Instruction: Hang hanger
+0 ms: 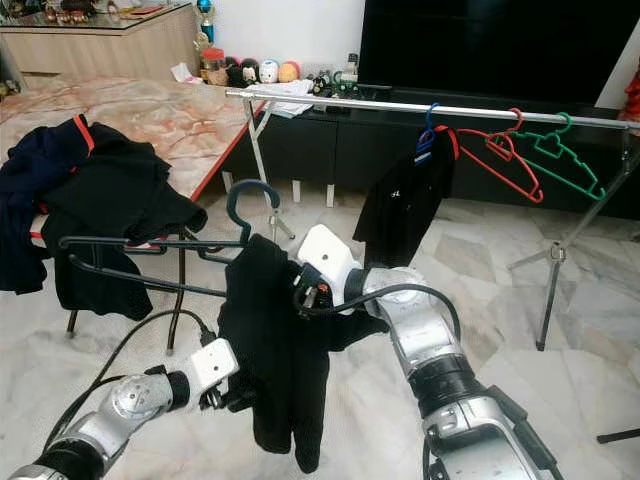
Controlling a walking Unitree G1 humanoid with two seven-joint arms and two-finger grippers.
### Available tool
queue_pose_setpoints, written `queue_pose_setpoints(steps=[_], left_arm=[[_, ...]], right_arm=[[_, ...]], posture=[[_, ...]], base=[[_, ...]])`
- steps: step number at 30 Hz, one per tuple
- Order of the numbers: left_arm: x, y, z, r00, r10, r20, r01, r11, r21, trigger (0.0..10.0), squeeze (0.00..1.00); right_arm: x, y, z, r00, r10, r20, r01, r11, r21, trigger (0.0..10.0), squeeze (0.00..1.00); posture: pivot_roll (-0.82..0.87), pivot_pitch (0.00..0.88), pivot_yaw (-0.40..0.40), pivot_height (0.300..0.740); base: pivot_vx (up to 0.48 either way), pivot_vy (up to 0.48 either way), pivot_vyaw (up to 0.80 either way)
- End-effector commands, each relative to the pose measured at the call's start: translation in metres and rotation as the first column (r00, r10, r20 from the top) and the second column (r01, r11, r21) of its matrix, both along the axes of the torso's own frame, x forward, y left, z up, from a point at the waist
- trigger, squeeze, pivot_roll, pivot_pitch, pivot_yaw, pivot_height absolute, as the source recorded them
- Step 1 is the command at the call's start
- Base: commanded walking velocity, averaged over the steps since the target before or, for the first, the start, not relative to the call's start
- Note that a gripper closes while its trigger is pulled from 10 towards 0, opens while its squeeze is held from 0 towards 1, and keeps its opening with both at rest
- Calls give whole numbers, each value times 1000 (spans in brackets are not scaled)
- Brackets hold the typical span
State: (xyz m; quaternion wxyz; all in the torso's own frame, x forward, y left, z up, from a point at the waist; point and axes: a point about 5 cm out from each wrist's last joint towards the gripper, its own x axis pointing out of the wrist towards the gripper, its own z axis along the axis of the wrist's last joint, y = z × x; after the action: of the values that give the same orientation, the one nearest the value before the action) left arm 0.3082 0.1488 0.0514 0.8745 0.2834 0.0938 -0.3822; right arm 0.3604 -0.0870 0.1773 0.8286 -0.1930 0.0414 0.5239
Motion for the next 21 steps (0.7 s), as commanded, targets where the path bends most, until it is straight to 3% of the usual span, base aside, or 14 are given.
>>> queue_pose_setpoints(steps=[1,8,10,17,19,21], left_arm=[[1,0,3,1000,-3,21,3,1000,3,10000,0],[3,0,8,999,13,52,-13,1000,-11,10000,0],[6,-4,10,998,36,61,-33,998,-52,10000,0],[5,-9,9,999,44,25,-42,995,-96,10000,0],[6,-9,7,996,82,25,-79,991,-104,10000,0],[6,-10,6,995,92,26,-89,990,-107,10000,0]], right_arm=[[-1,0,3,1000,16,21,-16,1000,-1,0,0],[-1,-2,1,1000,12,17,-12,1000,-4,0,0],[-2,-1,2,1000,17,19,-17,1000,0,0,0],[1,2,4,1000,-14,24,14,1000,22,0,0],[2,13,15,1000,-22,20,20,995,93,0,0],[2,16,17,1000,-12,21,10,994,105,0,0]], posture=[[6,51,-25,740],[3,48,-23,740],[2,48,-23,740],[3,49,-23,740],[3,50,-23,740],[5,51,-23,740]], base=[[0,0,0],[0,0,0],[0,0,0],[0,0,0],[0,0,0],[0,0,0]])
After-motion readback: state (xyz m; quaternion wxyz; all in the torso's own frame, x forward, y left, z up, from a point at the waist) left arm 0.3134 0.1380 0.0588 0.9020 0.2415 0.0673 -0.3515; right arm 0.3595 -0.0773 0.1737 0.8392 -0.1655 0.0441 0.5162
